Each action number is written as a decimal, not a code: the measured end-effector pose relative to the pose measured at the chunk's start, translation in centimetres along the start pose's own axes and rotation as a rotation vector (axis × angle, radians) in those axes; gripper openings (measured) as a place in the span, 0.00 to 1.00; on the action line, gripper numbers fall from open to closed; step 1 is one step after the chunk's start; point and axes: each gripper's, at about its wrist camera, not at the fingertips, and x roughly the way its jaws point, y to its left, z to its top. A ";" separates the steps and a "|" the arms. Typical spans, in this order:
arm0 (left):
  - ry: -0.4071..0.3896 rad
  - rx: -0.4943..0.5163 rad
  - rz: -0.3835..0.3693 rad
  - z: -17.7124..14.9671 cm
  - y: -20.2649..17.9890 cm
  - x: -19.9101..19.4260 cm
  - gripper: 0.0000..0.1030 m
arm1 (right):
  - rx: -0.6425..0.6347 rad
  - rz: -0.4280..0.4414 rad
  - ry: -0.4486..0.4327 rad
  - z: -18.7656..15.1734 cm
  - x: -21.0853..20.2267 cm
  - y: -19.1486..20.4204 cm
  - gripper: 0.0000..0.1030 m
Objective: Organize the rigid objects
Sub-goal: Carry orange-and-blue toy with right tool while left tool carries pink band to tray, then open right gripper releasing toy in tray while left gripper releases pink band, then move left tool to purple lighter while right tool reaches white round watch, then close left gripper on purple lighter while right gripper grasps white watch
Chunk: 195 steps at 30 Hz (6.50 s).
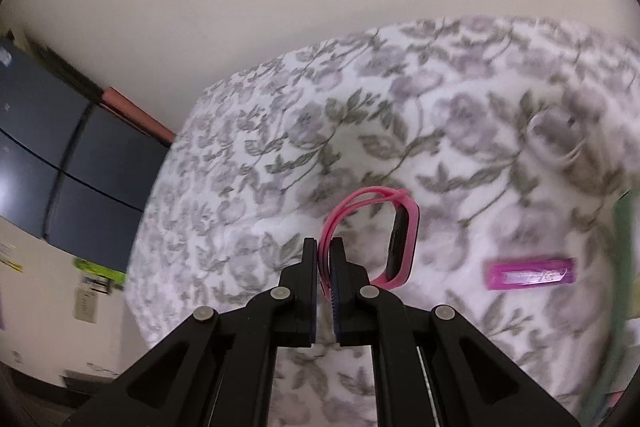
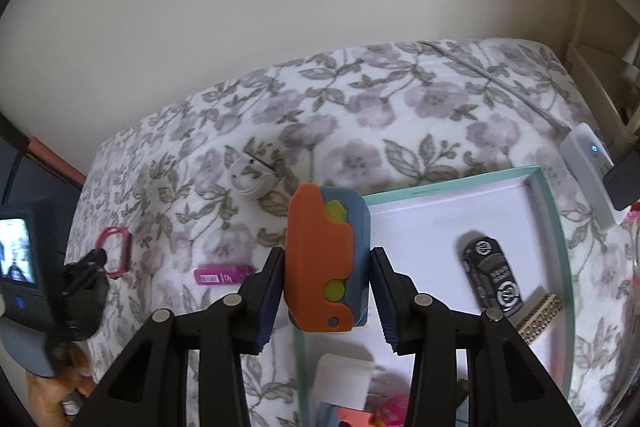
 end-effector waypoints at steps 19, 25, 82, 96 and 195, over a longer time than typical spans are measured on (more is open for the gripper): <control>-0.081 -0.044 -0.476 1.0 -3.1 -7.9 0.06 | 0.138 -0.205 -0.024 0.2 -3.2 -10.9 0.43; -0.104 -0.001 -0.606 0.5 -5.5 -10.7 0.06 | 0.165 -0.257 -0.061 0.2 -5.5 -13.4 0.43; 0.049 0.327 -0.676 -5.5 -19.6 -10.8 0.13 | 0.044 -0.308 0.059 -0.6 -2.0 -12.6 0.61; 0.050 0.194 -0.743 -3.3 -16.1 -11.6 0.68 | 0.050 -0.307 -0.010 0.1 -4.0 -12.3 0.79; 0.137 -0.062 -0.512 -0.4 -7.7 5.4 0.80 | -0.206 -0.136 -0.044 1.6 4.2 3.1 0.96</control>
